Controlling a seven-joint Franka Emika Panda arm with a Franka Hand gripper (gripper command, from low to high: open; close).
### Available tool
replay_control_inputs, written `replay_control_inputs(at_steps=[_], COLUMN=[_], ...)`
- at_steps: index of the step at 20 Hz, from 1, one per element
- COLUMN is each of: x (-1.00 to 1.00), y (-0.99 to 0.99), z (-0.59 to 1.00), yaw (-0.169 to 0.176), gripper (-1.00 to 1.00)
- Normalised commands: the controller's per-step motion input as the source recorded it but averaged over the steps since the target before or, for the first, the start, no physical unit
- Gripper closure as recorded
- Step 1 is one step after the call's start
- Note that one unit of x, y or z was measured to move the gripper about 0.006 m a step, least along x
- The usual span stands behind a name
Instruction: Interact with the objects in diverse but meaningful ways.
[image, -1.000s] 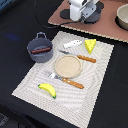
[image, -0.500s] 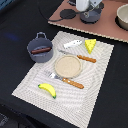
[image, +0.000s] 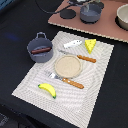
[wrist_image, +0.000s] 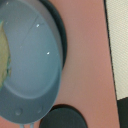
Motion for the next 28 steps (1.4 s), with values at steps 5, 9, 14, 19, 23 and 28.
replay_control_inputs(at_steps=[5, 9, 14, 19, 23, 28], x=[0.02, -0.15, -0.37, -0.47, -0.50, -0.61], y=[-0.92, -0.91, -0.68, -0.41, -0.32, -0.38], z=[0.02, -0.10, -0.06, 0.02, -0.04, -0.10], yaw=[-0.025, -0.019, -0.014, -0.009, -0.010, -0.028], gripper=[-1.00, -1.00, -1.00, -1.00, -1.00, -1.00])
